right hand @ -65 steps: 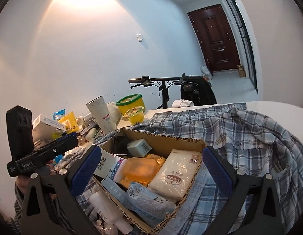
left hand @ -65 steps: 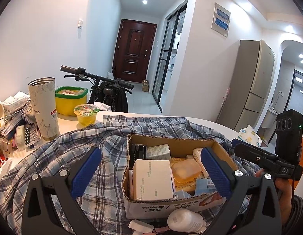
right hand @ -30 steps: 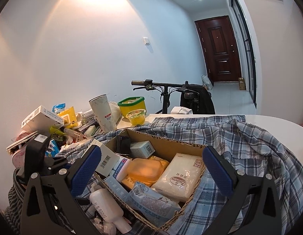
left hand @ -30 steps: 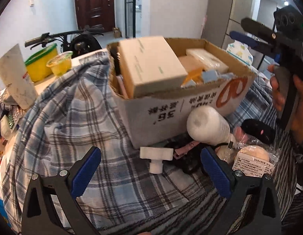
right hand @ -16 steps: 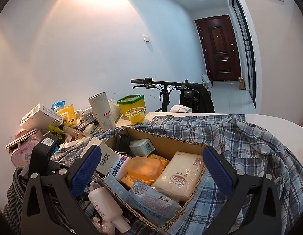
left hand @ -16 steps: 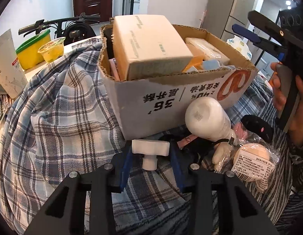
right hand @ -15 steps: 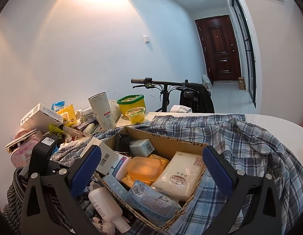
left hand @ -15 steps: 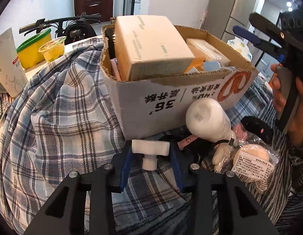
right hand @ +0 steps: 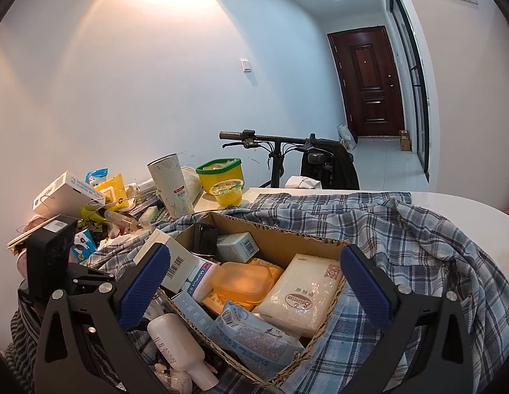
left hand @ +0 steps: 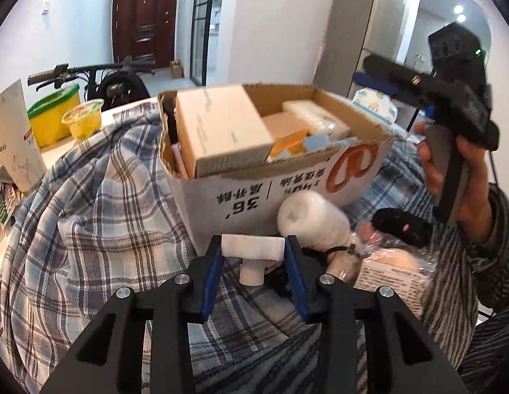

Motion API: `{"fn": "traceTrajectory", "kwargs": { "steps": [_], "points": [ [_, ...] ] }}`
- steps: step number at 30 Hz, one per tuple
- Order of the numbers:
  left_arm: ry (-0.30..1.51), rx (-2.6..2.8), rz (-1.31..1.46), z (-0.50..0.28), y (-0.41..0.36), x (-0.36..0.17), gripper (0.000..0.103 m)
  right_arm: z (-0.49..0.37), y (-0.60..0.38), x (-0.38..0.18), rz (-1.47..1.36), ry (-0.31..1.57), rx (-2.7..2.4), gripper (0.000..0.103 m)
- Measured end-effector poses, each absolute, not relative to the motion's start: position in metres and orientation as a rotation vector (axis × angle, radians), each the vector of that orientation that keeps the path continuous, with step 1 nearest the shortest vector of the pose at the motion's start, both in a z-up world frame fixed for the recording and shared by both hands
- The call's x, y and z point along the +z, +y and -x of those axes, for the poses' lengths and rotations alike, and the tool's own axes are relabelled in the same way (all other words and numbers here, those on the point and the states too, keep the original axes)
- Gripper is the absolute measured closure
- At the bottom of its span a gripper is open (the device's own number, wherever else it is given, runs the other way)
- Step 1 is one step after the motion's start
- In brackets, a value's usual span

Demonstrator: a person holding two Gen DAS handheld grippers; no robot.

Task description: Organize objects

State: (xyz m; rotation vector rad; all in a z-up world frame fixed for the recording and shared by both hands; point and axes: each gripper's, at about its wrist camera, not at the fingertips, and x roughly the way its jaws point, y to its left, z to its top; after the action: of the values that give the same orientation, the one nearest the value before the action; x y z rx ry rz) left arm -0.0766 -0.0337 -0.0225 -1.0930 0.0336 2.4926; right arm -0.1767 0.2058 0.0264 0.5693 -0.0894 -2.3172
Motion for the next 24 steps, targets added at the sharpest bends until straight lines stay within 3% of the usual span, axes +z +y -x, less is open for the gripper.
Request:
{"fn": "traceTrajectory", "kwargs": {
  "steps": [8,13,19,24],
  "points": [
    [-0.068,2.478,0.785,0.051,-0.047,0.01,0.064,0.175,0.206,0.027,-0.56,-0.086,-2.319,0.0],
    [-0.02,2.533,0.574,0.034,-0.045,0.029,0.063,0.171,0.207,0.031,-0.531,-0.091,-2.328,0.0],
    [-0.115,2.624,0.572,0.049,-0.05,0.029,0.063,0.17,0.204,0.031,-0.531,-0.071,-2.331,0.0],
    [-0.09,2.713,0.57,0.05,-0.049,0.028,0.063,0.166,0.202,0.031,-0.518,-0.037,-2.34,0.0]
  ]
}}
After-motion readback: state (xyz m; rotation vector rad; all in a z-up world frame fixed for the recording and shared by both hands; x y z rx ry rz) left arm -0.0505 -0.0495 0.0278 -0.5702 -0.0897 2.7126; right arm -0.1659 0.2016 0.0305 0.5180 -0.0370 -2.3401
